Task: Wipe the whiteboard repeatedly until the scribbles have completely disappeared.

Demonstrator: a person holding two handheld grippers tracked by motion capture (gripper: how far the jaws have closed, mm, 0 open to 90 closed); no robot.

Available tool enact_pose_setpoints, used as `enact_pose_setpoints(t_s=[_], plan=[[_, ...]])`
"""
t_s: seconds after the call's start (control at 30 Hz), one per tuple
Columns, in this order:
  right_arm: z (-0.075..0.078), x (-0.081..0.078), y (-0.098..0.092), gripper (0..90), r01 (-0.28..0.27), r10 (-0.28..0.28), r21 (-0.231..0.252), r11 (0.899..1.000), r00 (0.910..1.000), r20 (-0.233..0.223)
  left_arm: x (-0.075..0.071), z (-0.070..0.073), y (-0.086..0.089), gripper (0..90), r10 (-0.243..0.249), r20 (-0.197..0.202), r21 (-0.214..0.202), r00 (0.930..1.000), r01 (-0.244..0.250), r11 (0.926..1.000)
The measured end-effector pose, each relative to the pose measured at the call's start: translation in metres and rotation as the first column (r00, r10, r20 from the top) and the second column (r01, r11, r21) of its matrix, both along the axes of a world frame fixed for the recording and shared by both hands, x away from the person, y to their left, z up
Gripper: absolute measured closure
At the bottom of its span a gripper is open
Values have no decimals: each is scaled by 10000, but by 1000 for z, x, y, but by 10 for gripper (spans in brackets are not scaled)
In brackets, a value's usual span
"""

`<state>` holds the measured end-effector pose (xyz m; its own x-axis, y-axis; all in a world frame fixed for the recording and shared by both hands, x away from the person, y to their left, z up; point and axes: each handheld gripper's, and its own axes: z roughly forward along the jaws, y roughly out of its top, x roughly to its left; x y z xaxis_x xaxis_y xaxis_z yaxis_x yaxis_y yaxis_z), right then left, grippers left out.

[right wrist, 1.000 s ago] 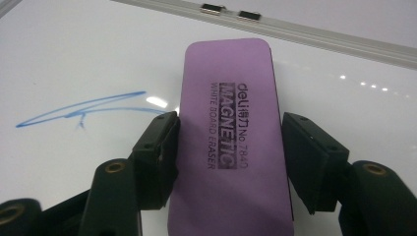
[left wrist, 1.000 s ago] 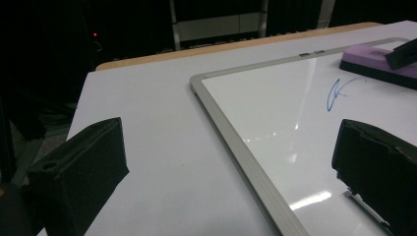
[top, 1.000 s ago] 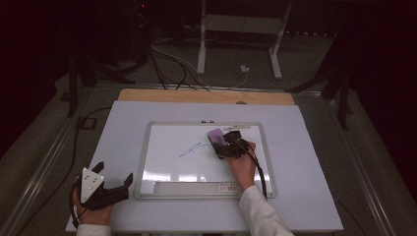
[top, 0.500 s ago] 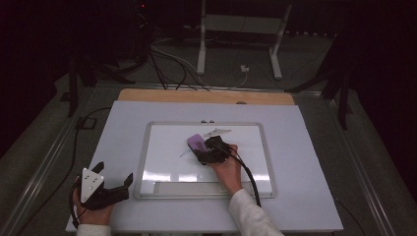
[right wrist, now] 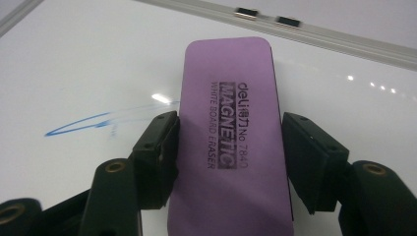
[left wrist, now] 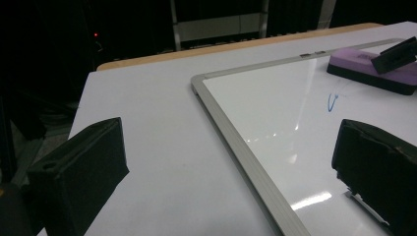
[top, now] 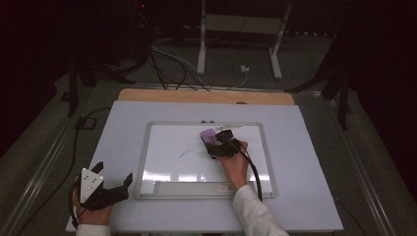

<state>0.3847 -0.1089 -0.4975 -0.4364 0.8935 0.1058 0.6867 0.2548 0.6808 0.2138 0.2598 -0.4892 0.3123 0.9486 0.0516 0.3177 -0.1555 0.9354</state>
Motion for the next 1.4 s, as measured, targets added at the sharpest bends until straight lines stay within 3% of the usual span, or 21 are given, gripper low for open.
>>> enact_pose_setpoints(t_s=[0.07, 0.2, 0.37, 0.47, 0.6, 0.73, 0.87, 1.03, 1.2, 1.4], plan=[[0, -1, 3, 411, 77, -77, -36, 10000, 10000, -51, 0, 0, -1, 9, -16, -5, 10, 10000, 16, 10000], [1, -7, 19, 410, -606, 606, 26, 9982, 9981, -120, 0, 0, -1, 9, -17, 8, 29, 10000, 17, 10000], [0, -17, 39, 410, -1843, 1845, 162, 9827, 9827, -170, 0, 0, -1, 9, -4, -7, 15, 10000, 4, 10000], [0, -22, 46, 410, -2282, 2284, 124, 9735, 9735, -141, 0, 0, -1, 9, -18, 10, 21, 10000, 18, 10000], [0, -20, 44, 410, -2244, 2246, 122, 9744, 9743, -172, 0, 0, 0, 9, 2, 5, 19, 10000, -2, 10000], [0, -13, 33, 410, -1531, 1531, 27, 9882, 9881, -118, -1, 0, 0, 9, 2, 15, 16, 10000, -2, 10000], [0, -6, 20, 411, -851, 852, 69, 9963, 9962, -152, 0, 0, 0, 9, -1, -7, 0, 10000, 1, 10000], [0, -9, 26, 411, -1013, 1015, 139, 9948, 9947, -157, 0, 0, -1, 9, -31, -15, 23, 10000, 31, 10000], [-1, -22, 49, 412, -2220, 2228, 401, 9742, 9747, -168, 0, 0, -1, 9, -20, -9, 9, 10000, 20, 10000], [-1, -34, 67, 412, -3604, 3680, 1219, 9248, 9286, -468, 0, 0, -1, 9, -24, -3, 15, 10000, 24, 10000]])
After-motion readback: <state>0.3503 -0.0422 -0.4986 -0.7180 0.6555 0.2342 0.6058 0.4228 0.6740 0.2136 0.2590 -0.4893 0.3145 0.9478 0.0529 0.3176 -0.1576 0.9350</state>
